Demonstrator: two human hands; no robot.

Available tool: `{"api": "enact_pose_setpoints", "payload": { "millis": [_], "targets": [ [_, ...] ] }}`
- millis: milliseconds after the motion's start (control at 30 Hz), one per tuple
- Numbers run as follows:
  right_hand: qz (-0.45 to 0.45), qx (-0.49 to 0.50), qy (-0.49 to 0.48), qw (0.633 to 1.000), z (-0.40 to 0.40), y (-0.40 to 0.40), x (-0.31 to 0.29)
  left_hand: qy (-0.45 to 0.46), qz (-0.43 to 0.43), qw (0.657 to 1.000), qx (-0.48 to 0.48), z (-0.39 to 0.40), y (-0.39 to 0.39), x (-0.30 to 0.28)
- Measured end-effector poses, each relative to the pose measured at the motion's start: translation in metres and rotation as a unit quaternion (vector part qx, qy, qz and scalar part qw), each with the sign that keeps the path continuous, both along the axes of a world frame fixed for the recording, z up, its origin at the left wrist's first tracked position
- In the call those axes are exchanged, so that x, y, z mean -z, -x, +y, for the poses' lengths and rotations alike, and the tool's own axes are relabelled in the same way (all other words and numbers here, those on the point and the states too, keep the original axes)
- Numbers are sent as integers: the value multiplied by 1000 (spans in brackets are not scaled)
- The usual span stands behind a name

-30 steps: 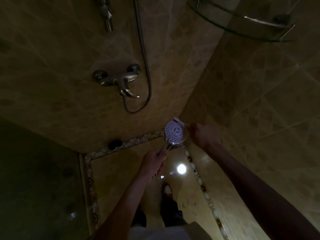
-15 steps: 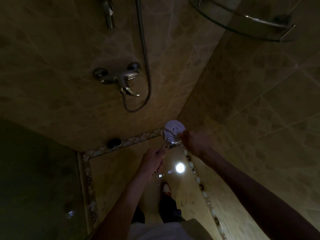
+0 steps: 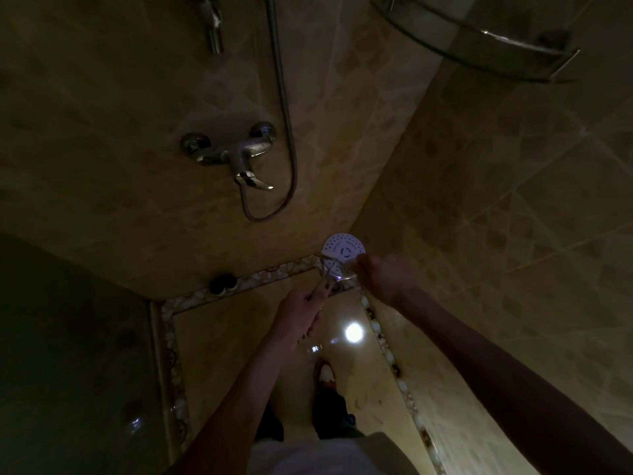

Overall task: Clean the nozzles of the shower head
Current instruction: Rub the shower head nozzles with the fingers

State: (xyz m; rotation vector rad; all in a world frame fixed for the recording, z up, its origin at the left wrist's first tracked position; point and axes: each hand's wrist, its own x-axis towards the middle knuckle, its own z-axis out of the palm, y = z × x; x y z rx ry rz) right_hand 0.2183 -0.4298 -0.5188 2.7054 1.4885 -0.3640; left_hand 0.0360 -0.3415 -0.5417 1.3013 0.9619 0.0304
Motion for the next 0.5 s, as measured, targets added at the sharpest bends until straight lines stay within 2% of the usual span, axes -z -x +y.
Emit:
{"api": "enact_pose_setpoints", "payload": {
  "millis": [100, 167, 333, 500],
  "targets": [
    [18, 82, 4, 996, 8, -25, -10, 8, -7, 1000, -1, 0, 1, -1],
    [12, 98, -12, 995, 9, -28, -10, 8, -9, 1000, -1, -1, 0, -2],
    [16, 3, -14, 1000, -3, 7, 8, 10, 0, 1000, -4, 2, 5, -1],
    [34, 127, -27, 991, 5, -32, -10, 8, -9, 1000, -3, 3, 4, -3]
  ]
}}
